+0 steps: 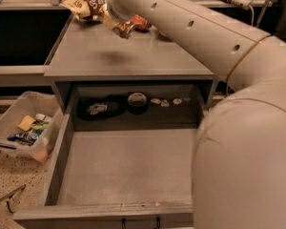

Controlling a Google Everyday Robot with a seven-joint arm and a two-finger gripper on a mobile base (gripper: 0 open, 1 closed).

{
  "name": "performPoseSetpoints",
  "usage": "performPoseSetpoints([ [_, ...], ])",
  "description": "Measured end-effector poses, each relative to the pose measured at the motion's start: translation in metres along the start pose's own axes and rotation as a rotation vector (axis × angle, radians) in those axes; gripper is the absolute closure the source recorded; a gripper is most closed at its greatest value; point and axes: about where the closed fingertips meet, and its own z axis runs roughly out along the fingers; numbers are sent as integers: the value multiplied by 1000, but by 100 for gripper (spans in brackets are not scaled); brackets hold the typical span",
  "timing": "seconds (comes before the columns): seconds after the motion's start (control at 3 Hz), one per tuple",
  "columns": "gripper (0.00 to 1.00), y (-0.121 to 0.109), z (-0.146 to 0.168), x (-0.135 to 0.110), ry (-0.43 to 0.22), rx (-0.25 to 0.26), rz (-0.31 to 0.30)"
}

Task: Pick orange can from top drawer and place on counter

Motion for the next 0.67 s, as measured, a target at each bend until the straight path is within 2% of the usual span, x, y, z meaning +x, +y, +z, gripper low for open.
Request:
performPoseSetpoints([
  [0.33,100,11,28,22,72,-115,25],
  [0.67,100,29,34,50,137,-223,59],
])
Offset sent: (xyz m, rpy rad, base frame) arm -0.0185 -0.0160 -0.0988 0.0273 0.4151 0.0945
